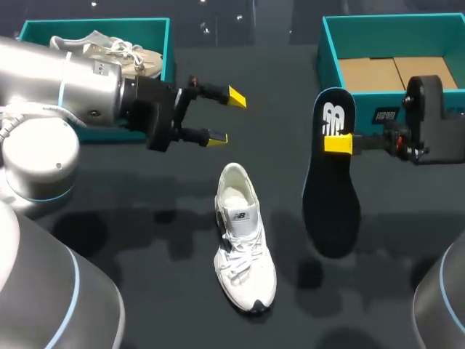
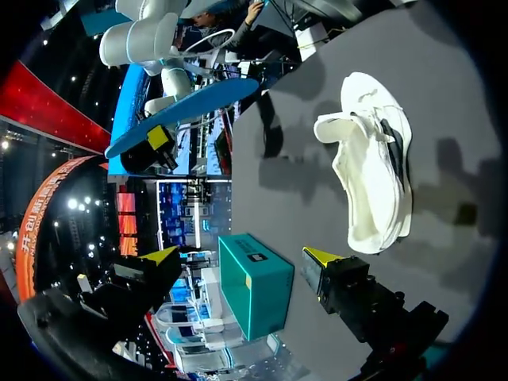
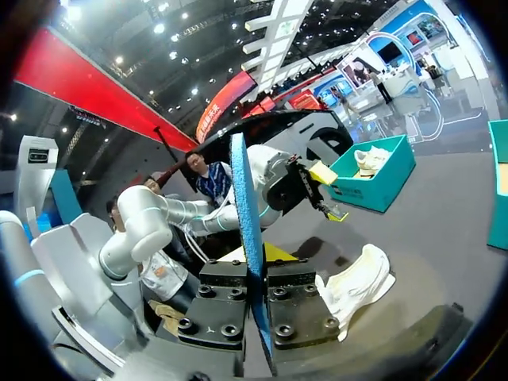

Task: Take the shoe out of the shoebox, open the shoe tongue, remove and reinsert the insole, then place the shoe into the shoebox

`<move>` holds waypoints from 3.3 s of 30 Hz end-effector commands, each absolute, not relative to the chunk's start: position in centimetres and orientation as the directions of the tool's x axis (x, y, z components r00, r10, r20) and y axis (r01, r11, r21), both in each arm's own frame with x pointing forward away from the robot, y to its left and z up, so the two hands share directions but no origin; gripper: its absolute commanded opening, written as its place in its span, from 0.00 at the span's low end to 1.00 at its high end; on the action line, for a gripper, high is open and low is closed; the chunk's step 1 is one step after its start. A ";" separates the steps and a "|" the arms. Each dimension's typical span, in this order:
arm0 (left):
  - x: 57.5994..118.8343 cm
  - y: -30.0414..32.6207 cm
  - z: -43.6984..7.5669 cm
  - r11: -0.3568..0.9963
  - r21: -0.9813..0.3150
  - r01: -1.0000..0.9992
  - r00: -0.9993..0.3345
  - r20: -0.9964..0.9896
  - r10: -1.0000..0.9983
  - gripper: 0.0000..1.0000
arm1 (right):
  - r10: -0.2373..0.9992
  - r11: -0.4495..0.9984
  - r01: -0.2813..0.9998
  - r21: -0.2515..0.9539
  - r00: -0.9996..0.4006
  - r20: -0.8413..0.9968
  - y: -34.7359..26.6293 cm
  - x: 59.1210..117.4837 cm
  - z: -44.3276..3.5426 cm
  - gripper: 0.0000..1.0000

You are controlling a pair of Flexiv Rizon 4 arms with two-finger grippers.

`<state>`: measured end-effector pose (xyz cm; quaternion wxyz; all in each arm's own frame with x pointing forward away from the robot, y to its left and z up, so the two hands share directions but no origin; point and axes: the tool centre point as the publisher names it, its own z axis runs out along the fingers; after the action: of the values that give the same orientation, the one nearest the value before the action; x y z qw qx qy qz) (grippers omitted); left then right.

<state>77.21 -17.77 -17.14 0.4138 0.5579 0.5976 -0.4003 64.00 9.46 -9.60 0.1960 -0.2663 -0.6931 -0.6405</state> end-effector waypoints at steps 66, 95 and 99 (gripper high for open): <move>78.0 -17.4 -15.8 0.067 0.048 0.997 0.038 -0.990 0.139 1.00 | -0.002 0.121 0.985 0.127 -0.127 0.992 12.4 84.9 -15.6 0.00; 81.9 -20.0 -17.4 0.089 0.032 0.995 0.025 -0.996 0.080 1.00 | 0.015 0.122 0.984 -0.130 0.129 0.992 18.0 86.2 -17.1 0.00; 81.8 -20.4 -17.6 0.089 0.024 0.996 0.018 -0.997 0.073 0.92 | 0.014 0.099 0.982 -0.158 0.158 0.987 18.7 86.2 -17.3 0.00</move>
<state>81.56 -19.68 -17.28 0.5063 0.5010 0.5360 -0.4533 86.47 17.97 -17.14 0.5630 -0.5100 -0.4877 -0.4301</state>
